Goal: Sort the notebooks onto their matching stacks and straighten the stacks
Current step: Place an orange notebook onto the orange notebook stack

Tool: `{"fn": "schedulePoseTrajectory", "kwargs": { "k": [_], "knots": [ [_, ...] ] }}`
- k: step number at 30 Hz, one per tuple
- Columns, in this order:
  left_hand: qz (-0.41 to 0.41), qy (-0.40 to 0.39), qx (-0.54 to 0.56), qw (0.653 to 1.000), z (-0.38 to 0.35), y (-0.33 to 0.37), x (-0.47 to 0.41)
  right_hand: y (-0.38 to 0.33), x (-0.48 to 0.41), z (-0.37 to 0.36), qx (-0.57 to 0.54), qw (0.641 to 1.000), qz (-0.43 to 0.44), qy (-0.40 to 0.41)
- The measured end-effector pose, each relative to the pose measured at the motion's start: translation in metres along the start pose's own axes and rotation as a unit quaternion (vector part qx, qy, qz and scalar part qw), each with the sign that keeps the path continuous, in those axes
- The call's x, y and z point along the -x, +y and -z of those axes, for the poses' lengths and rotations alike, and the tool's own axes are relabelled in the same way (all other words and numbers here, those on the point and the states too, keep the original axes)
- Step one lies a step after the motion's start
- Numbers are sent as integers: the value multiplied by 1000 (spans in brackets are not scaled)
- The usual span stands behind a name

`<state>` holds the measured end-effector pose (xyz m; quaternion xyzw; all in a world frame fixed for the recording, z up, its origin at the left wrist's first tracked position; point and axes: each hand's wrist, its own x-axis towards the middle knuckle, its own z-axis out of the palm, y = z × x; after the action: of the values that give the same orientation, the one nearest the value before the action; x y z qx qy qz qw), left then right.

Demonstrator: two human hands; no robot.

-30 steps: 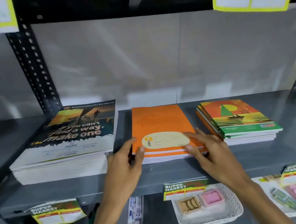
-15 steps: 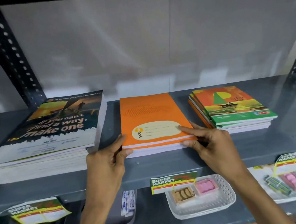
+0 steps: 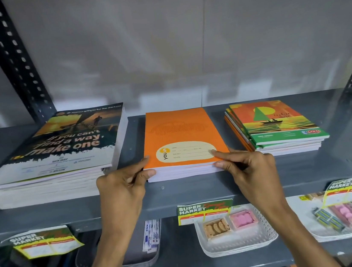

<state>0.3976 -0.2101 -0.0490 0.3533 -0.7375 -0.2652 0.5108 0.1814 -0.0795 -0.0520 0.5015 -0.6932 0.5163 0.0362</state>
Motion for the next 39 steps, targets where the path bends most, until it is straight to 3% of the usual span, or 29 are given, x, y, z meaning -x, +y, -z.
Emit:
{"fn": "schedulePoseTrajectory", "kwargs": {
  "k": [15,23,32,39],
  "knots": [
    [27,9,23,999,1,0,1,-5,1,0,-44,998,-43,31],
    [-35,17,-38,998,-1,-4,5,-3,2,-4,-30,998,-36,52],
    [18,26,-6,999,-1,0,0,-2,5,-8,8,997,-20,70],
    [-18,45,-6,999,-7,0,12,-8,7,-4,11,998,-21,57]
  ]
}}
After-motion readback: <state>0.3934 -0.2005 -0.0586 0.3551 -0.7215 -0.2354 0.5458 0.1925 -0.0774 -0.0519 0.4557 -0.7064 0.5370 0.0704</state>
